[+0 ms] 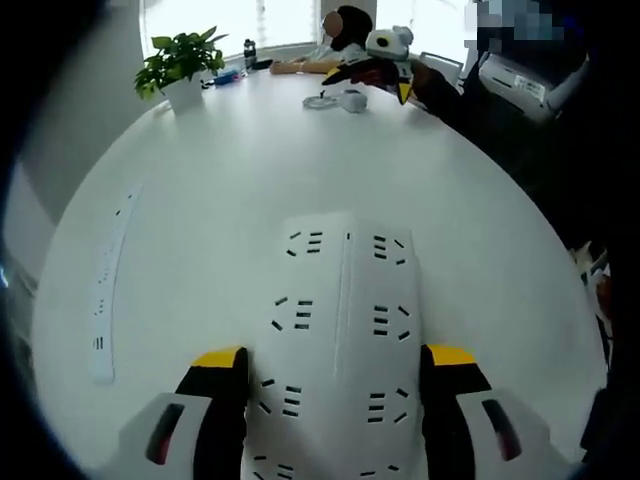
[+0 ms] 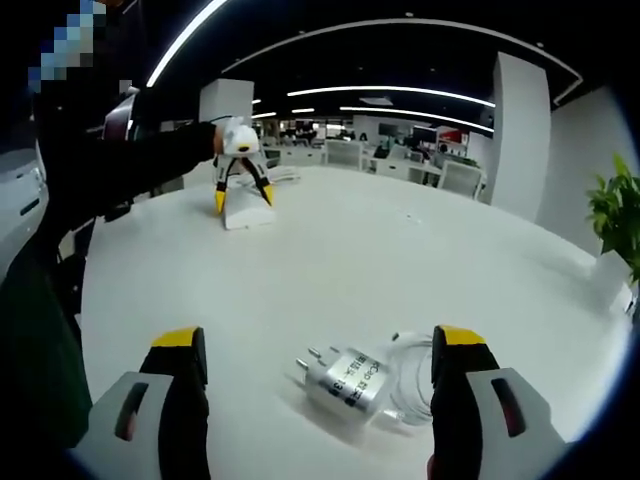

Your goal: Straighten the power strip on the desk, plug the charger into it

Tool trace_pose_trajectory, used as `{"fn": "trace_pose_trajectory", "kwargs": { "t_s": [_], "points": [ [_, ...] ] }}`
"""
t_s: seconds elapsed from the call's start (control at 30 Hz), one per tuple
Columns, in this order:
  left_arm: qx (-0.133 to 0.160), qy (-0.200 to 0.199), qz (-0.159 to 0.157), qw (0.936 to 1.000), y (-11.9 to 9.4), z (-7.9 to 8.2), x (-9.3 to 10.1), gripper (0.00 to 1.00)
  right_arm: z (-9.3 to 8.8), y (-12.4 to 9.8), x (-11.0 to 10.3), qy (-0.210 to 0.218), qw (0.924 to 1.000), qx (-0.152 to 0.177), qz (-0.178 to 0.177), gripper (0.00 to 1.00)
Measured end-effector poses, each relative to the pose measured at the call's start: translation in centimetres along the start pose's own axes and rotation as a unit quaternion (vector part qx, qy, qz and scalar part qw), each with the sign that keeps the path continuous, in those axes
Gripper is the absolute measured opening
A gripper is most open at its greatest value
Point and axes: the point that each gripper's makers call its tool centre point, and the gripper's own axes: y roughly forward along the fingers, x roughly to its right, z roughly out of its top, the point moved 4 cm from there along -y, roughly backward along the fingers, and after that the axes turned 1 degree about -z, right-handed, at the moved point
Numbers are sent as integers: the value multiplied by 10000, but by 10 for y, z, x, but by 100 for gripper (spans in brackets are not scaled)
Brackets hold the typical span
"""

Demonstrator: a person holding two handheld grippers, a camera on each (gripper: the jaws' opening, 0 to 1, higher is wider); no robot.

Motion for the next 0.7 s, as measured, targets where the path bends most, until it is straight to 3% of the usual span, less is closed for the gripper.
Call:
{"fn": "trace_pose_trajectory", "kwargs": {
  "t_s": [0.7],
  "points": [
    [314,86,105,9994,-7,-9,-12,70,3,-1,-3,-57,10000,64,-25,92]
  ]
}}
